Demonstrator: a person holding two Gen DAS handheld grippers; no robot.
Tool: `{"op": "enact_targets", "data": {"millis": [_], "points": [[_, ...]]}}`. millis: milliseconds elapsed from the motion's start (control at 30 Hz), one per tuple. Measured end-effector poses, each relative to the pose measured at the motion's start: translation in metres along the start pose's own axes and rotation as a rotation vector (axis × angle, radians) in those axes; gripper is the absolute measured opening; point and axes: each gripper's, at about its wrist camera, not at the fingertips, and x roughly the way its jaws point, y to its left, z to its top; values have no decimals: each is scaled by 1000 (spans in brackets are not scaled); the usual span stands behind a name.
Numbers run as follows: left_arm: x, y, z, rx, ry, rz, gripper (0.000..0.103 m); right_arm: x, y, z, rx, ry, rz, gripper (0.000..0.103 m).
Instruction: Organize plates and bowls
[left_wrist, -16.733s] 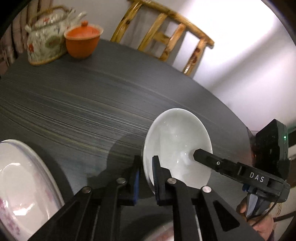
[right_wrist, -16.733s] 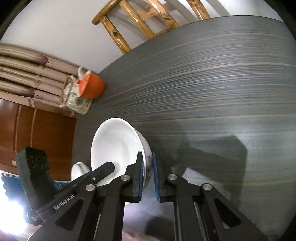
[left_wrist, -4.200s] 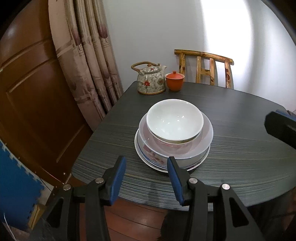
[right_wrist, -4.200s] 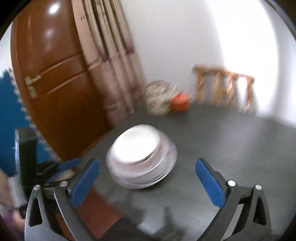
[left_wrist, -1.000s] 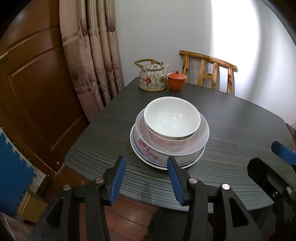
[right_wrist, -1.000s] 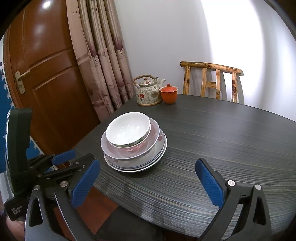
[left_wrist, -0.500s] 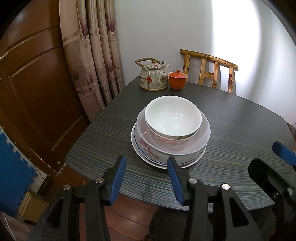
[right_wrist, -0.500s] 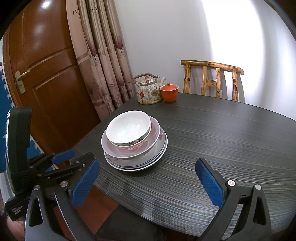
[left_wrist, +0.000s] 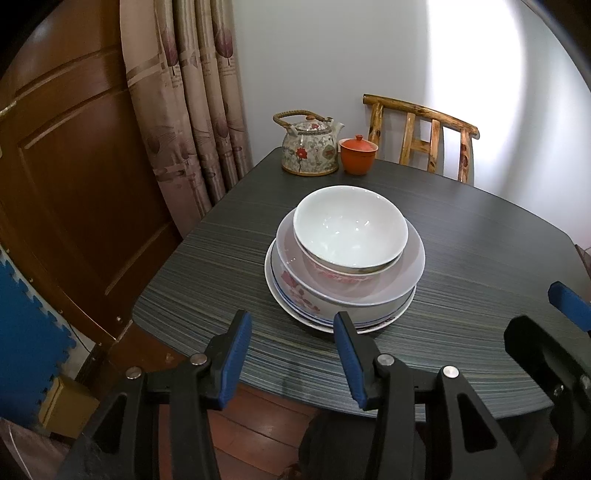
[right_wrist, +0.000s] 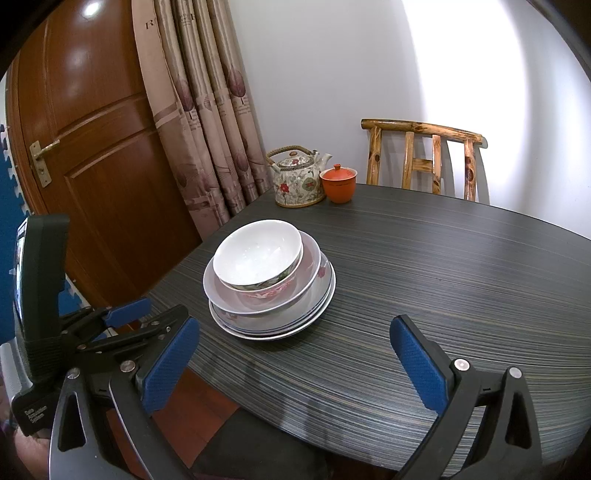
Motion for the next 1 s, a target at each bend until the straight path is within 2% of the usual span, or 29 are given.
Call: {"op": "enact_targets", "data": {"millis": [467, 1000], "points": [[-3, 0, 4, 9, -28, 4, 47, -1, 1, 0, 6, -3, 1, 102], [-3, 7, 11, -5, -14, 10, 49, 0, 4, 0, 6, 0, 3, 102]]}}
